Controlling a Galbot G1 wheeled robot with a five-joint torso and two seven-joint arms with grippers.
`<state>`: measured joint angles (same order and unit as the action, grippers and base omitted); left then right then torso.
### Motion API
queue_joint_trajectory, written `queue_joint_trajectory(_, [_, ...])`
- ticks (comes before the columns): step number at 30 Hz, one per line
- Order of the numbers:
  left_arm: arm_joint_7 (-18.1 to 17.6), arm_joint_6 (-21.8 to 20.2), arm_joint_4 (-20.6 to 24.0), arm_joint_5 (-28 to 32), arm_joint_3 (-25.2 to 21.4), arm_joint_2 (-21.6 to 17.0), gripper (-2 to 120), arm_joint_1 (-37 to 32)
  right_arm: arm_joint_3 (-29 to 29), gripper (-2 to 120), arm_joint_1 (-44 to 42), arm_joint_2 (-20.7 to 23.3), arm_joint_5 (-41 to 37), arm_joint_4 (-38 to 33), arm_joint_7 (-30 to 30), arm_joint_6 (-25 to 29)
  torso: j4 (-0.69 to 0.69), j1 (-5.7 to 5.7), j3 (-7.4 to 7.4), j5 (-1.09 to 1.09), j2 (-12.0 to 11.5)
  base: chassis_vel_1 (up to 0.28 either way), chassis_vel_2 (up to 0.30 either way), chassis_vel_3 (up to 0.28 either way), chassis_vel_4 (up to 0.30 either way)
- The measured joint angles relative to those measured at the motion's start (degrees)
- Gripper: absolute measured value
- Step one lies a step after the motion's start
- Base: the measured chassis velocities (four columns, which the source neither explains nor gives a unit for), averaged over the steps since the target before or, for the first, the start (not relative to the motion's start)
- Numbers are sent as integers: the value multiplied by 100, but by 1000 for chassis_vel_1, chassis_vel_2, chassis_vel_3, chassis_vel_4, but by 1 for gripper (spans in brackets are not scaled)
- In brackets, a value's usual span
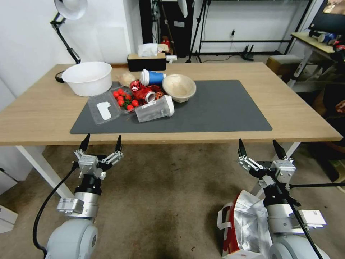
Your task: Pick up the food delivery bag from the floor and place it on the table.
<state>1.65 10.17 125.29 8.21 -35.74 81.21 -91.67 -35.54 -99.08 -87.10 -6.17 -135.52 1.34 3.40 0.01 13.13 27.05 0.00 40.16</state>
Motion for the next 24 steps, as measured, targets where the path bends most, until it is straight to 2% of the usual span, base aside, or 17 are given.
queue_joint_trajectory(24, [9,1,40,-35,-26,8,99,-94,-8,100,4,-1,-2,8,13,35,0,-211,-305,0,-516,0,0,0,0])
